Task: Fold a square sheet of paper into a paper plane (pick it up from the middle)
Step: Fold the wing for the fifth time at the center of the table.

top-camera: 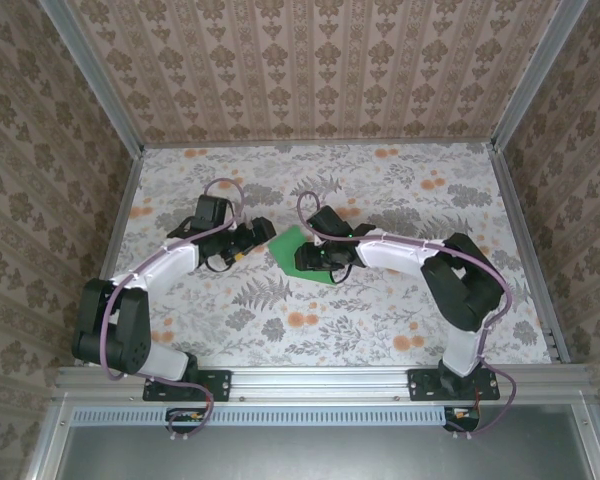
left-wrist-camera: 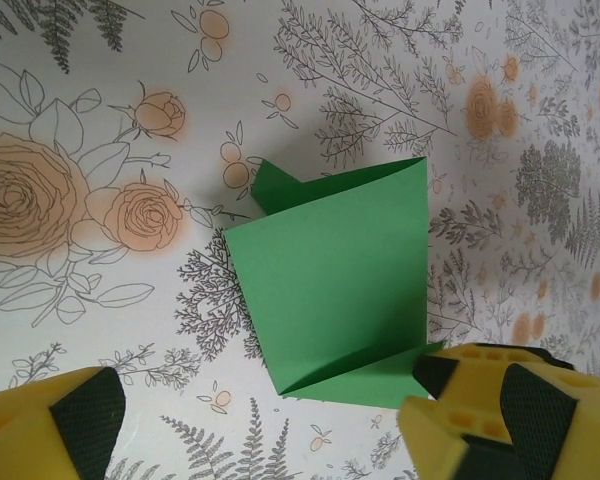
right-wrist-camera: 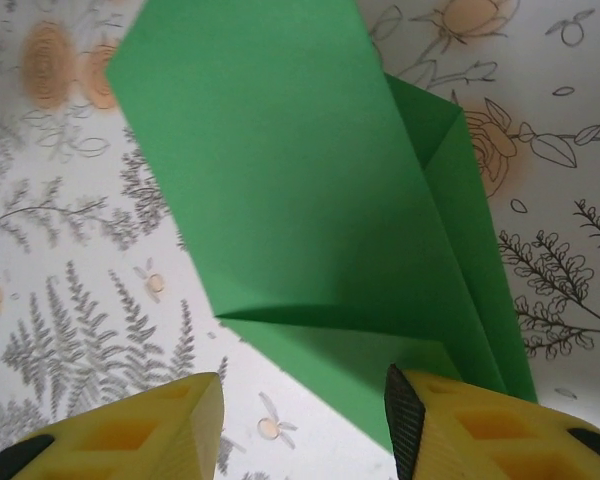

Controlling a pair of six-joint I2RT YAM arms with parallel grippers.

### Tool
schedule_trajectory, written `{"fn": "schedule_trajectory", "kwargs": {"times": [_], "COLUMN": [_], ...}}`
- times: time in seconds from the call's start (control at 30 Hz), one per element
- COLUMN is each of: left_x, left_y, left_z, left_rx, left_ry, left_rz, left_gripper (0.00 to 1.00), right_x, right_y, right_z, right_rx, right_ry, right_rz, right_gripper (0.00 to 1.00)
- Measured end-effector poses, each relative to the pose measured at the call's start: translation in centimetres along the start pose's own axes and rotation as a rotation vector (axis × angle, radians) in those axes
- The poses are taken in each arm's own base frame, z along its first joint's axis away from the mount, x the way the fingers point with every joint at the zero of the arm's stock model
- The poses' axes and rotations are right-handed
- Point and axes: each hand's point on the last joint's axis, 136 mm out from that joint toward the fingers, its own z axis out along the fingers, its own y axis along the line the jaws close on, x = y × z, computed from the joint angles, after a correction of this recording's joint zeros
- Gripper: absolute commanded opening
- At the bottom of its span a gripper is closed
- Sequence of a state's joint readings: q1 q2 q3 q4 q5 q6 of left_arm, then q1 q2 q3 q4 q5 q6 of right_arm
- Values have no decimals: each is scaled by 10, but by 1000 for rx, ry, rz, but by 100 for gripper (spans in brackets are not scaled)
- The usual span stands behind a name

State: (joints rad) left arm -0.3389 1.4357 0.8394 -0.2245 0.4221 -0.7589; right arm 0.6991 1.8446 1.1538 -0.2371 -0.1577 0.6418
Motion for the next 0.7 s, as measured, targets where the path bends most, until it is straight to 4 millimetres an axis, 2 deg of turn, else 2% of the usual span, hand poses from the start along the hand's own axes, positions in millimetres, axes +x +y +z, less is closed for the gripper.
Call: {"fn": "schedule_trajectory", "kwargs": {"times": [0.23,0.43,0.7], "left_x": [14,29,48], "left_y": [-13,-11,-14], "left_z": [7,21,41], "left_rx": [32,16,12], "left_ry": [42,101,169], "left_rz": [-18,-63,-118], "left_gripper": [94,87,67], "right_x": [-1,-4,-12], "right_y": [-17,-25,-26], "right_z": [15,19,19], "right_rx": [27,-20,-182], "right_ry": [13,-6,-13], "right_rz": [58,123,243], "right_gripper": [49,49,49]}}
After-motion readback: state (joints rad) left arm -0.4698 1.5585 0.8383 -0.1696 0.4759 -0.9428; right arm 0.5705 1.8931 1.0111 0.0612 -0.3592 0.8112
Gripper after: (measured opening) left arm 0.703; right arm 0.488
